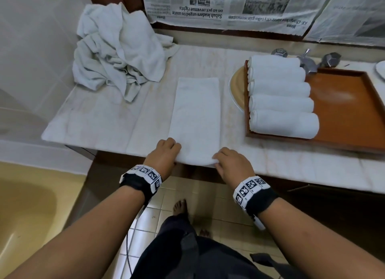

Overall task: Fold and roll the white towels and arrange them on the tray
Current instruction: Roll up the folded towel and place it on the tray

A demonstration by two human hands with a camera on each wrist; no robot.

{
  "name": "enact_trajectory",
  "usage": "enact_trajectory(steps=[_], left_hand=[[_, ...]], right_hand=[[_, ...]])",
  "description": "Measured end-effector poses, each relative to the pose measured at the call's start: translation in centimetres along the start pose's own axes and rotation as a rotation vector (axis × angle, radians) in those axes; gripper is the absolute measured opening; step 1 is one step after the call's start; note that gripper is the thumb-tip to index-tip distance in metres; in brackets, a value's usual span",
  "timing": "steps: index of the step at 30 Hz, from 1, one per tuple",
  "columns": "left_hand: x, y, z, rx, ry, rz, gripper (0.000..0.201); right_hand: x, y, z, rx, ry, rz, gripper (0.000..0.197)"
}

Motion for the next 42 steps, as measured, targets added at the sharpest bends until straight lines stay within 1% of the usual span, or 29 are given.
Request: enact_trajectory(steps=[4,6,9,11,13,15,16,18,19,21,23,25,26,27,29,31,34,36,39,41,42], left_hand=[[0.3,0.5,0.1,-0.050,-0.026,-0.029,0.036],[0.4,1.2,0.0,-0.114,-0.048,-0.044,0.034],[0.2,2.2,0.0,-0.228,-0.118,-0.116,0.030],[0.0,2.7,0.1,-0.256,-0.158,-0.182,0.026],[0.0,3.2,0.1,-0.256,-0.168,-0.214,0.024],[0.3,3.9,0.0,-0.264,-0.157,-0.217,0.035],[0.4,4.1,-0.1,-0.278,-0.152,-0.214,0.042],[0.7,4.5,-0.2,-0.320,-0.148,-0.209,0.057],[0.9,4.6,-0.2,-0.341,-0.149,-0.202,0.062],[1.3,4.6,0.0,-0.374,-0.176,-0.180,0.064],[2.1,4.7,0.4,-0.420,-0.194,-0.126,0.057],[2.7,4.7,0.3,-0.455,-0.150,-0.074,0.056],[2.8,4.7,0.3,-0.466,-0.127,-0.061,0.055],[2.9,4.7,0.2,-0.475,-0.113,-0.056,0.049],[2.9,4.9,0.2,-0.527,-0.105,-0.046,0.028],[2.9,5.2,0.3,-0.603,-0.102,-0.029,0.018],[2.6,5.3,0.6,-0.592,-0.130,-0.059,0.013],[2.3,5.1,0.4,-0.546,-0.143,-0.101,0.008],[1.7,5.1,0.4,-0.462,-0.173,-0.160,0.013],[1.5,5.3,0.5,-0.418,-0.198,-0.176,0.011],[1.4,5.3,0.5,-0.381,-0.194,-0.183,0.016]], right_hand=[[0.1,-0.2,-0.2,0.004,0.005,-0.051,0.011],[0.1,-0.4,-0.3,0.029,0.019,-0.088,0.016],[0.2,-0.7,-0.4,0.069,0.079,-0.157,0.024],[0.3,-0.9,-0.1,0.155,0.117,-0.235,0.024],[0.7,-1.3,0.1,0.259,0.139,-0.330,0.020],[1.3,-1.6,0.1,0.350,0.169,-0.414,0.019],[1.6,-1.7,0.1,0.375,0.181,-0.448,0.021],[2.2,-1.5,0.2,0.363,0.198,-0.510,0.027],[2.4,-1.3,0.3,0.347,0.206,-0.537,0.027],[2.6,-0.8,0.2,0.352,0.192,-0.592,0.018],[2.8,-0.6,0.3,0.374,0.093,-0.622,0.012],[2.9,-0.4,0.5,0.310,-0.031,-0.565,0.014],[2.9,0.0,0.5,0.246,-0.058,-0.494,0.013],[2.9,0.6,0.3,0.181,-0.051,-0.419,0.012],[2.6,1.7,-0.5,0.088,-0.041,-0.282,0.018],[2.1,2.3,-0.9,0.051,-0.079,-0.206,0.018],[1.5,2.4,-0.9,0.059,-0.076,-0.130,0.017],[1.0,2.5,-0.9,0.050,-0.049,-0.081,0.023],[0.7,2.8,-1.1,0.012,-0.008,-0.056,0.033],[0.7,2.8,-1.1,-0.008,-0.029,-0.027,0.033],[0.8,2.7,-1.1,0.000,-0.038,-0.016,0.032]])
Point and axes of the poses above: each hand's wrist, its own x-axis towards the middle knuckle, its own z-axis out of the back of the hand, y = z × x, the point moved 5 cm from there along x, towards the middle knuckle, and after that the axes turned 5 degrees about y, right-handed, at the moved point
